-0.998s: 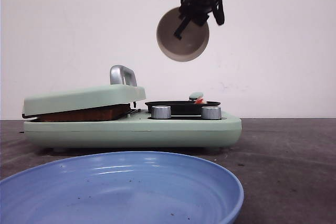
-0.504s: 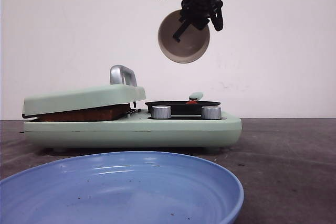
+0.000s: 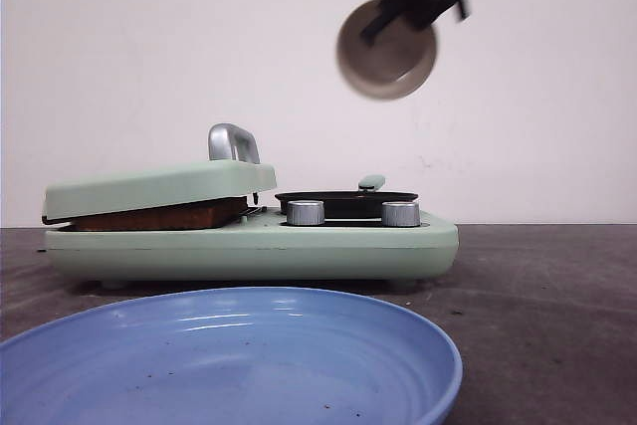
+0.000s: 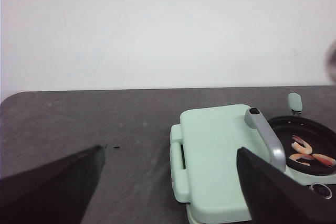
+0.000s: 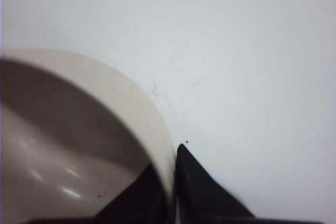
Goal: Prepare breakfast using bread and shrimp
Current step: 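Carry the empty bowl back and set it down on the table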
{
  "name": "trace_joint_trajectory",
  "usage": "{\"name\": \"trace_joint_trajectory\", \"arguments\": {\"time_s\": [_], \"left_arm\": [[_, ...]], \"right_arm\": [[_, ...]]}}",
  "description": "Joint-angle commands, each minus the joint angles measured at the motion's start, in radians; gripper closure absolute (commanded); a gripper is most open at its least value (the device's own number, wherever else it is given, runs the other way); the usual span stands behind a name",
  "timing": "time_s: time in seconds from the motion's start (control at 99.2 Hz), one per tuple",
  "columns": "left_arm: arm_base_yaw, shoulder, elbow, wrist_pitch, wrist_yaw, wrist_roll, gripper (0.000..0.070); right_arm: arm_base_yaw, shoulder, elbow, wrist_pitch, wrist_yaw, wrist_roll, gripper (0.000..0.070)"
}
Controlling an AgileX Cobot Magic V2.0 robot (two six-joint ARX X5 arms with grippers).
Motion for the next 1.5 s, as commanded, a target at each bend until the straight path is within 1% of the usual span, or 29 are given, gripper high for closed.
{"name": "trace_joint_trajectory", "arguments": {"time_s": [0.0,0.03,0.05,0.121,0.252,0.312,0.373,0.433,0.584,0.695,0.826,0.967,1.189,1.28,1.401,1.491], "left_arm": [[-0.002,0.005,0.009,0.005,0.001,0.005,0.0231],[-0.002,0.005,0.009,0.003,0.001,0.002,0.0231],[-0.002,0.005,0.009,0.001,0.001,0.002,0.0231],[-0.002,0.005,0.009,-0.006,0.001,0.002,0.0231],[-0.002,0.005,0.009,-0.008,0.001,0.002,0.0230],[-0.002,0.005,0.009,-0.008,0.001,0.002,0.0231],[-0.002,0.005,0.009,-0.008,0.001,0.002,0.0231],[-0.002,0.005,0.009,-0.009,0.001,0.001,0.0231],[-0.002,0.005,0.009,-0.011,0.001,-0.002,0.0230],[-0.002,0.005,0.009,-0.011,0.001,-0.002,0.0231],[-0.002,0.005,0.009,-0.011,0.001,-0.002,0.0230],[-0.002,0.005,0.009,-0.011,0.001,-0.002,0.0230],[-0.002,0.005,0.009,-0.011,0.001,-0.002,0.0231],[-0.002,0.005,0.009,-0.011,0.001,-0.002,0.0230],[-0.002,0.005,0.009,-0.011,0.001,-0.001,0.0230],[-0.002,0.005,0.009,-0.011,0.001,-0.002,0.0230]], "right_arm": [[-0.038,-0.037,0.022,-0.126,-0.060,0.224,0.0694],[-0.065,-0.065,0.022,-0.198,-0.103,0.295,0.0694],[-0.076,-0.076,0.022,-0.225,-0.121,0.322,0.0694],[-0.137,-0.119,0.022,-0.341,-0.229,0.435,0.0694],[-0.265,-0.166,0.022,-0.521,-0.454,0.596,0.0694],[-0.327,-0.169,0.022,-0.615,-0.574,0.660,0.0694],[-0.385,-0.166,0.022,-0.707,-0.684,0.685,0.0694],[-0.433,-0.153,0.021,-0.762,-0.761,0.684,0.0694],[-0.511,-0.097,0.021,-0.843,-0.870,0.683,0.0694],[-0.540,-0.020,0.021,-0.879,-0.921,0.676,0.0694],[-0.551,0.080,0.021,-0.882,-0.948,0.675,0.0694],[-0.551,0.162,0.021,-0.878,-0.938,0.652,0.0694],[-0.551,0.257,0.021,-0.858,-0.938,0.653,0.0694],[-0.551,0.275,0.021,-0.859,-0.933,0.652,0.0694],[-0.551,0.275,0.021,-0.846,-0.895,0.651,0.0694],[-0.551,0.275,0.021,-0.848,-0.893,0.644,0.0691]]}}
